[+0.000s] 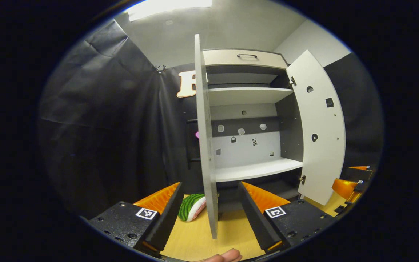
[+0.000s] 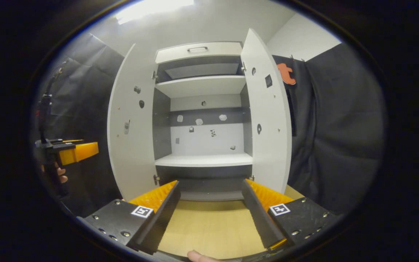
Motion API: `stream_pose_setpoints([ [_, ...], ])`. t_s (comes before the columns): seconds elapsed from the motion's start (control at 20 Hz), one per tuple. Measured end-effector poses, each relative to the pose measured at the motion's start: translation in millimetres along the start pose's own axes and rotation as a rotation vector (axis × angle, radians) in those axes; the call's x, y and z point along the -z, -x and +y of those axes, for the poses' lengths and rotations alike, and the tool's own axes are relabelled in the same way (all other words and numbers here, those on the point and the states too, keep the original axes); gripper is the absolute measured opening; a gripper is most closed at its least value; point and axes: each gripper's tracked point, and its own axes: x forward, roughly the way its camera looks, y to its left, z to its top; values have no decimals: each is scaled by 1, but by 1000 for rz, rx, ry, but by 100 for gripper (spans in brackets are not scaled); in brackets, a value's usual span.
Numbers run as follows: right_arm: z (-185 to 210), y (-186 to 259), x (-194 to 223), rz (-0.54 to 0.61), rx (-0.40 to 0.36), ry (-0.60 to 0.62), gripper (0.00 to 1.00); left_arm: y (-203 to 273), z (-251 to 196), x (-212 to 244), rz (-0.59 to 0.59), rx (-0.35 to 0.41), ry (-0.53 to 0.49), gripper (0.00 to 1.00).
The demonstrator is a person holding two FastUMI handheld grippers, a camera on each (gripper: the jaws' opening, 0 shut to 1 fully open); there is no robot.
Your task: Open the right door of the double-door shoe cabinet with the right hand, and open the left door with the left hand.
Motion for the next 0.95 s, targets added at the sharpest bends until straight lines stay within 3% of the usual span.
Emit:
stream_pose_setpoints([
  [0.05, -4, 1, -6, -9, 5, 4, 97, -1, -11, -4, -7, 15, 5, 95],
  [0.35, -36, -1, -36, -49, 58, 5, 100, -6, -63, -2, -15, 61, 34, 92],
  [0.65, -53, -7, -41, -50, 80, 37, 100, -16, -79, 10, -10, 37, 43, 93],
  [0.95, -57, -9, -55, -56, 86, 69, 100, -11, -101, -10, -40, 82, 57, 92],
])
